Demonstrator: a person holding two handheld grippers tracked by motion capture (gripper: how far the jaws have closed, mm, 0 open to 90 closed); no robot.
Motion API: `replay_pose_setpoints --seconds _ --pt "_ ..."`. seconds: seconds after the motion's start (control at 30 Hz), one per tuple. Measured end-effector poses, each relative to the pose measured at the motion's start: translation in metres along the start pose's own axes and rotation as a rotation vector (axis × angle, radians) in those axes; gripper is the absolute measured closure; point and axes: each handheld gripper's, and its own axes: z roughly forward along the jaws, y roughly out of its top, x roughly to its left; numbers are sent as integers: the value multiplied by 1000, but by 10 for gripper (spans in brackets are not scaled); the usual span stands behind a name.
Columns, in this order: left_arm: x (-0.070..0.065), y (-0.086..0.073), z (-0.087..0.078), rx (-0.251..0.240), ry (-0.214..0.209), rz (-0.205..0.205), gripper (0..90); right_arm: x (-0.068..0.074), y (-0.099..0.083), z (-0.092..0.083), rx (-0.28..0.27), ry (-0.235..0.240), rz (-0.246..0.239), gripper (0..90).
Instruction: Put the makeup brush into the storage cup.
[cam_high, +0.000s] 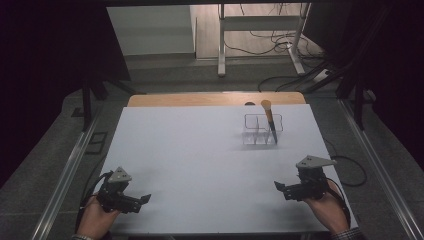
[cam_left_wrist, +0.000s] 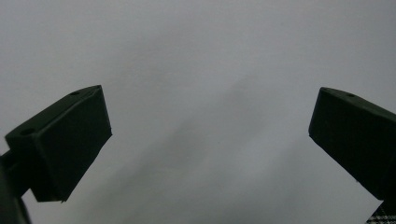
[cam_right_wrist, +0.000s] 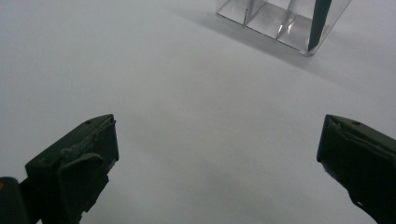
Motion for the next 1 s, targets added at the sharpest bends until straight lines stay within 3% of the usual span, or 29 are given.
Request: replay_pose_setpoints --seconds 1.0 --pt "0 0 0 4 -1 1 0 -2 -18 -15 27 -31 7 0"
